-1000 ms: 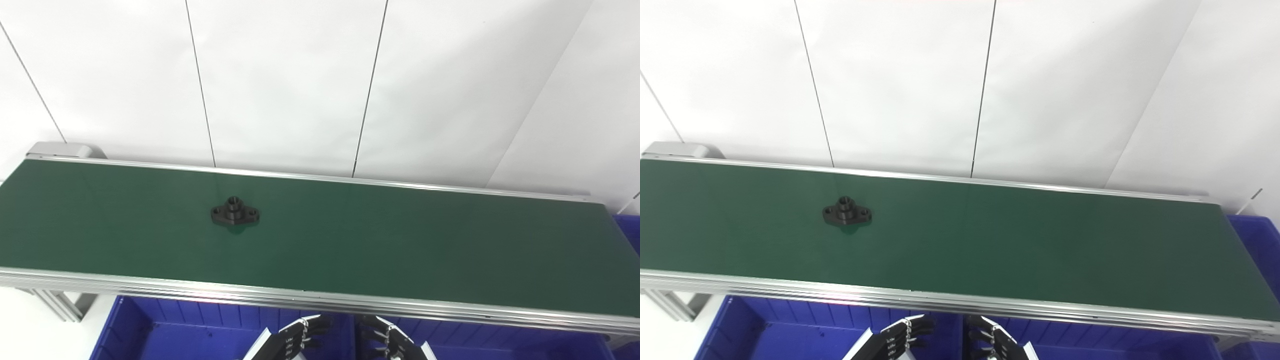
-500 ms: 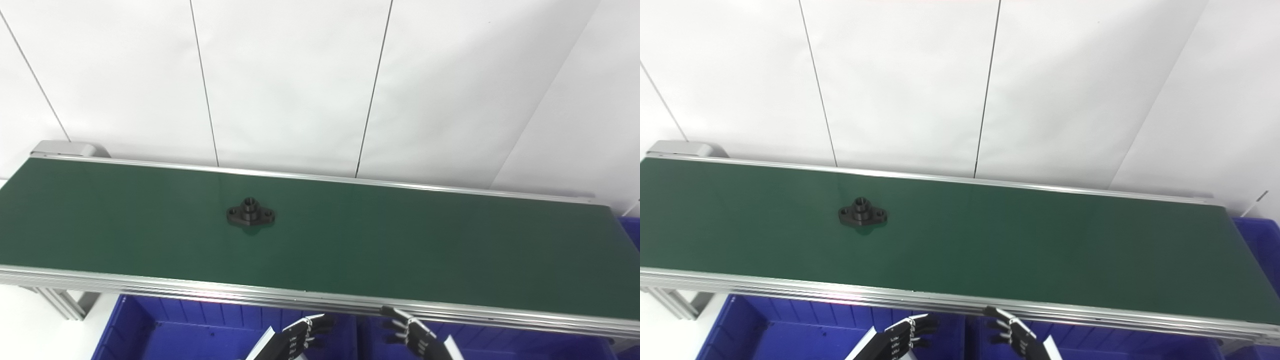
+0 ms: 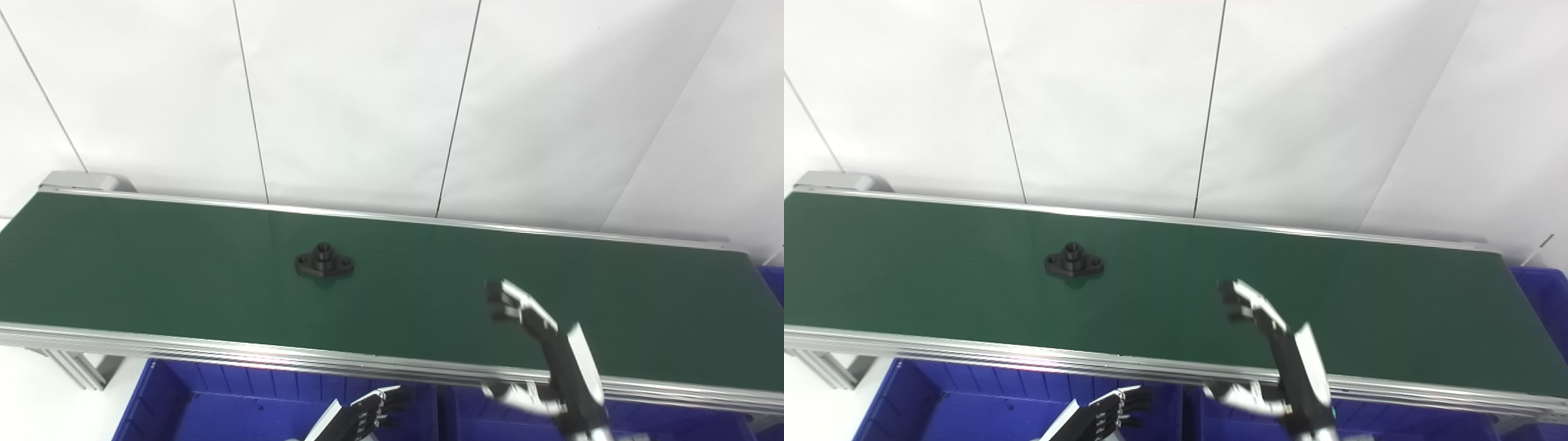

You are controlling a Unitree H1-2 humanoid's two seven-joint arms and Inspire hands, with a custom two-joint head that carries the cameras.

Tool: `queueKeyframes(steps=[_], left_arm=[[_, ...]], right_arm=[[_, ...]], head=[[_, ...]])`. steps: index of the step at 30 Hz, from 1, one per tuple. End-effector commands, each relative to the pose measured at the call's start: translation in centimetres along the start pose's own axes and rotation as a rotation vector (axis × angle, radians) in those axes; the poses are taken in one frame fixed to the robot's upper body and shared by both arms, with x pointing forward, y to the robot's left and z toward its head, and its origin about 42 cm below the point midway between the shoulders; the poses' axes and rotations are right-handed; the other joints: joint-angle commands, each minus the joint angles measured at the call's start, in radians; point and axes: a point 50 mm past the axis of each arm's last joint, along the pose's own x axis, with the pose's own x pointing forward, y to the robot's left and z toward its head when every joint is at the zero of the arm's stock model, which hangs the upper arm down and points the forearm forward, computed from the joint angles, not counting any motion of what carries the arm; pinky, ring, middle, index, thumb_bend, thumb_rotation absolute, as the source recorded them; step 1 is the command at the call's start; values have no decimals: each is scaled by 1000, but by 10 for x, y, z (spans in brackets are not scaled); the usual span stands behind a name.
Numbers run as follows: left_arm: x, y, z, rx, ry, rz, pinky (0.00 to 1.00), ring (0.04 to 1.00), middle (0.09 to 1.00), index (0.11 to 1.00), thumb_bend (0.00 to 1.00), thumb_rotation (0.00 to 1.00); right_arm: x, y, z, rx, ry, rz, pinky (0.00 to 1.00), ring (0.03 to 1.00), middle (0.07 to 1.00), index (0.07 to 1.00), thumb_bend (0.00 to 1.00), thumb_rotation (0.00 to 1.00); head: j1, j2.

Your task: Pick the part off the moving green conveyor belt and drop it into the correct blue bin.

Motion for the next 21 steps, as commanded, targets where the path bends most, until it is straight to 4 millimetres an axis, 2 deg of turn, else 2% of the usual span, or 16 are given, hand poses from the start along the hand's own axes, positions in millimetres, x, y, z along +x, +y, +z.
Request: queueKeyframes(steps=[1,4,7,12,16,21], left_arm=[[12,-2,12,2,-75,4,756,852,864,815,850,530],[13,-2,13,-9,-83,2,758,852,859,810,838,517],[15,-3,13,-17,-88,2,758,849,857,805,835,510],[19,-4,14,-27,-89,-2,767,857,863,803,841,508],[20,-4,14,-25,-88,0,768,862,864,802,844,511],[20,-6,15,-11,-94,2,769,861,860,804,844,521]], right_arm=[[18,-6,4,-25,-27,-36,684,800,865,831,838,658],[41,-10,4,-74,-12,-41,676,795,869,841,850,582],[68,-12,5,-132,0,-32,694,798,865,843,861,552],[107,-12,7,-278,27,10,714,821,875,847,870,609],[139,-13,6,-370,38,29,722,831,867,843,889,616],[166,-9,0,-486,43,77,700,818,846,837,907,636]], head=[[1,0],[-2,-1],[-3,-4],[-1,-7],[1,-9],[5,-7]])
